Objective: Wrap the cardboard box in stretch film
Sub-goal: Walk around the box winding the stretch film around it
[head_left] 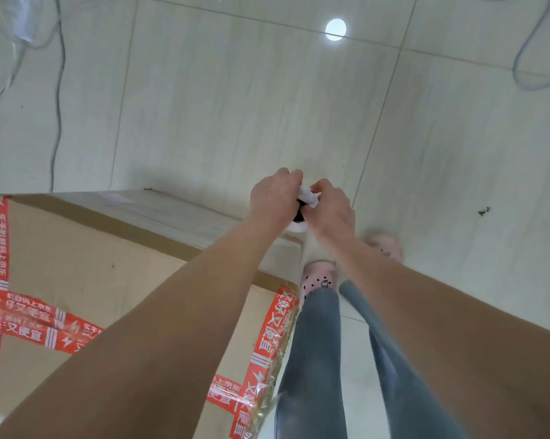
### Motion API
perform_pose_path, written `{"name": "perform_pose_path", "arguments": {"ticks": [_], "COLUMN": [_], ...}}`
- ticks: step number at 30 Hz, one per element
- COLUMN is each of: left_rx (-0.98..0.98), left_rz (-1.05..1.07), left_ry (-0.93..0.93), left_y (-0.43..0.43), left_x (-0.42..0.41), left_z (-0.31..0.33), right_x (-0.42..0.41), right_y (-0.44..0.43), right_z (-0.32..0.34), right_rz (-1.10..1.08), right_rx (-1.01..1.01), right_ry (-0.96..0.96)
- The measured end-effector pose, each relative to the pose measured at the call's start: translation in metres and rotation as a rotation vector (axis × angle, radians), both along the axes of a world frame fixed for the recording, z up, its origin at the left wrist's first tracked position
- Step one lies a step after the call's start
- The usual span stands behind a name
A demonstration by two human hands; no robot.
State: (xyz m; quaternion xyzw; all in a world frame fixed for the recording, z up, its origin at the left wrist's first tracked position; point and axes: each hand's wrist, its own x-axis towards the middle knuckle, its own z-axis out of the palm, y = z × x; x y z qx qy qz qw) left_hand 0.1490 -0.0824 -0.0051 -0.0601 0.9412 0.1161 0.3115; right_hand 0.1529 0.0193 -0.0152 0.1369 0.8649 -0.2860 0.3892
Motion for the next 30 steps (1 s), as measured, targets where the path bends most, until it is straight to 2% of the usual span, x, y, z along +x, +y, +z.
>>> {"name": "perform_pose_path", "arguments": {"ticks": [3,6,12,14,19,22,24,30], "left_rx": [0.030,0.049,0.149,0.139,0.006,-0.035,-0.027,0.041], "left_rz": [0.148,0.399,0.949,0.961,0.576,0.457,0.481,0.820], "left_ry": [-0.006,-0.023,-0.047,-0.062,-0.031,-0.042,-0.044,-0.035], "left_y": [-0.011,-0.024,-0.038,-0.038,-0.039,-0.042,-0.046,-0.063], "left_x": [-0.003,-0.006,-0.003,-0.005,-0.026,-0.033,-0.033,-0.025], "left_z": [-0.005,-0.008,-0.011,-0.010,-0.005,-0.006,-0.006,-0.005], "right_x": [-0.009,-0.024,-0.052,-0.059,-0.069,-0.070,-0.072,-0.080], "right_y": [-0.005,-0.015,-0.034,-0.038,-0.043,-0.043,-0.044,-0.066], "right_z": [0.001,0.004,0.005,0.004,0.003,0.002,0.003,0.002], "right_rz": [0.067,0.090,0.145,0.171,0.254,0.300,0.331,0.402], "right_rx": [-0.005,-0.078,-0.047,-0.054,-0.063,-0.069,-0.076,-0.105], "right_ry": [0.056,0.086,-0.063,-0.068,-0.054,-0.034,-0.007,0.071]}}
